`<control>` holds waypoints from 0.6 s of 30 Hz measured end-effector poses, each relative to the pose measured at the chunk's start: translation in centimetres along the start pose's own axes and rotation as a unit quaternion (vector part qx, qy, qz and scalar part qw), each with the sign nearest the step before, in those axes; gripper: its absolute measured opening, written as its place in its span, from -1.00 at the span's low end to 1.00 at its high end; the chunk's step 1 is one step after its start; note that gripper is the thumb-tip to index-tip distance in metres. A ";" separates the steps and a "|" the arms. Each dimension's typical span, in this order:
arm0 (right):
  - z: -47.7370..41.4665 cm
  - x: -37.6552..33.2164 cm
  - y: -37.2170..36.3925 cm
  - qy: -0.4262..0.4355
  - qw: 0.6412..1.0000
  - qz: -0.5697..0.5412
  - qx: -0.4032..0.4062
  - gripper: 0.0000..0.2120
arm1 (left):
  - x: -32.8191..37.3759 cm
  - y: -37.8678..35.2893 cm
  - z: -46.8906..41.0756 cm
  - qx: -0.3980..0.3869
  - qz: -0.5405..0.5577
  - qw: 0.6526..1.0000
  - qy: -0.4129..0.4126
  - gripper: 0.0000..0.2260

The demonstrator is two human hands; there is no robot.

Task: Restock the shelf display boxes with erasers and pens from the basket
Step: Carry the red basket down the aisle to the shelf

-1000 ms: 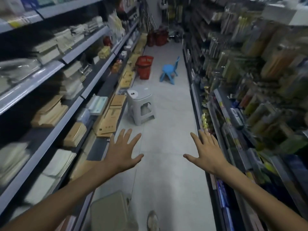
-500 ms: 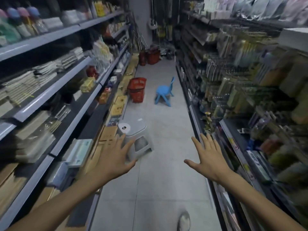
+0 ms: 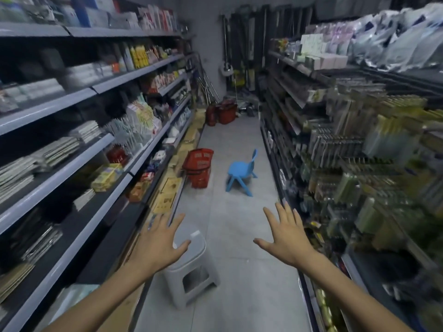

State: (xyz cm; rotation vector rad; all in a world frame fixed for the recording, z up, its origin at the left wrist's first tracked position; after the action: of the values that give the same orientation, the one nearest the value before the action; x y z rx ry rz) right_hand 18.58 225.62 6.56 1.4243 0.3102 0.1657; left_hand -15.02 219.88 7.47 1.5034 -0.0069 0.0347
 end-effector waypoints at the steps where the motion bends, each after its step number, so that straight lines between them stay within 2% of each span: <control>1: -2.3 0.3 0.6 0.003 1.000 0.005 -0.001 -0.07 | -0.2 0.3 -2.3 0.002 -0.001 1.000 0.001 -0.21; 7: -17.1 2.0 2.9 0.015 0.999 0.029 0.001 -0.07 | -3.2 0.7 -17.0 0.016 -0.002 0.999 0.032 -0.16; 12: -30.6 1.8 5.5 0.028 0.998 0.054 0.010 0.08 | -6.2 1.2 -29.9 0.028 0.014 0.999 0.027 -0.16; 18: -45.9 2.0 9.1 0.026 0.997 0.074 0.014 0.06 | -9.9 3.4 -44.7 0.042 0.020 0.999 0.008 -0.19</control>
State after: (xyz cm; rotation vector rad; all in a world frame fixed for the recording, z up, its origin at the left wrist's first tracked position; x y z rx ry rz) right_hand 7.00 270.86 10.07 1.4730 0.2494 0.3210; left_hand -25.78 264.47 7.60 1.5868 -0.0234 0.0792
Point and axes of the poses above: each hand's wrist, its own z-axis away from the middle knuckle, its own y-axis out of the back of the hand, x = y × z, the point moved 7 cm from there along -z, towards the middle knuckle, and after that the axes turned 8 degrees about -x, right-handed, at the moved point
